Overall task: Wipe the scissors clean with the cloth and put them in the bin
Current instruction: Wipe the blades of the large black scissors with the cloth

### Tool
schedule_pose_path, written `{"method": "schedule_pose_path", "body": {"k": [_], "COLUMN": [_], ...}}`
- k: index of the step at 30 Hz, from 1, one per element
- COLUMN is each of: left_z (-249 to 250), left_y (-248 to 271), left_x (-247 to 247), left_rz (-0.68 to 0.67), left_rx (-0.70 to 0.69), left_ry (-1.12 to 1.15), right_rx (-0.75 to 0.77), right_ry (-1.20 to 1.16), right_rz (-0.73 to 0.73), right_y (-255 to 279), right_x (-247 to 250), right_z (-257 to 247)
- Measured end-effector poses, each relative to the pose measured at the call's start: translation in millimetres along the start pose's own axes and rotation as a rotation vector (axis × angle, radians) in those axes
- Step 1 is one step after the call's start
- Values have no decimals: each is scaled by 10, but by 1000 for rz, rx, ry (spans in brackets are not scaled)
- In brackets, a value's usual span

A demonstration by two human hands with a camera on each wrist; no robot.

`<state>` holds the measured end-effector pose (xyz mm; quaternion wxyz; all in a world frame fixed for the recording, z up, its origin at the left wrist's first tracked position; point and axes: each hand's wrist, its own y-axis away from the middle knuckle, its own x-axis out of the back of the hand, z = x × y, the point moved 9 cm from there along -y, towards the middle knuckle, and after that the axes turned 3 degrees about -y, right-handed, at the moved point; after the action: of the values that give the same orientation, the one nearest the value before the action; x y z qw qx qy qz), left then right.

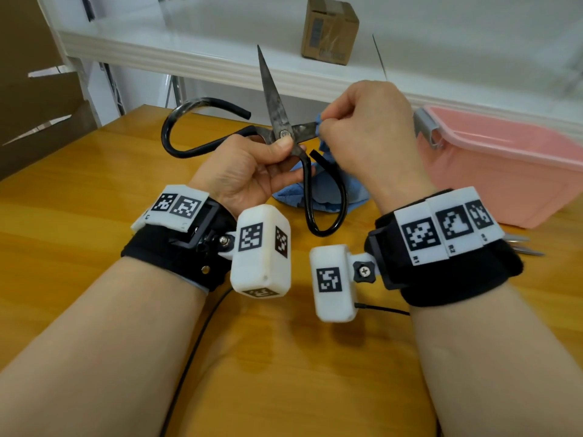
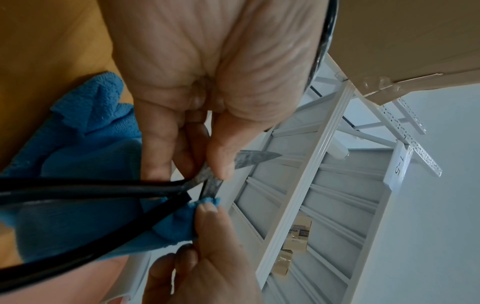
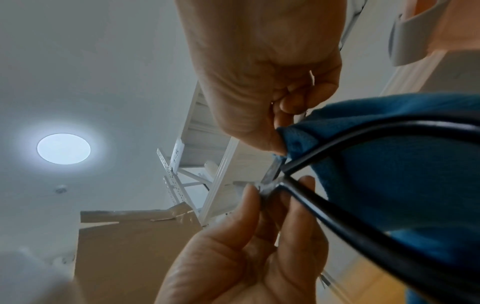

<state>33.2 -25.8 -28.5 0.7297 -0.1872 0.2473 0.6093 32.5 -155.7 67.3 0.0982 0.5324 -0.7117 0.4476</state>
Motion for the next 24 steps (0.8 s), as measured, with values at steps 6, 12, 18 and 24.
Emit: {"method": "schedule_pose_path", "body": {"k": [6, 12, 18, 24], "left_z": [13, -24, 16, 61], "left_y": [9, -8, -30, -22], "left_x": [11, 21, 76, 104], "left_rz": [-20, 12, 8, 25], "left_rx": [5, 6, 16, 2], "left_ry": [34, -27, 89, 177], "right_rx": [67, -2, 61, 50], "right_ry": [-7, -6, -142, -373], "right_rz": [-61, 8, -24, -8], "right_y": [76, -26, -50, -113], "right_x": [-119, 0, -30, 182], "right_z": [-166, 53, -33, 19]}}
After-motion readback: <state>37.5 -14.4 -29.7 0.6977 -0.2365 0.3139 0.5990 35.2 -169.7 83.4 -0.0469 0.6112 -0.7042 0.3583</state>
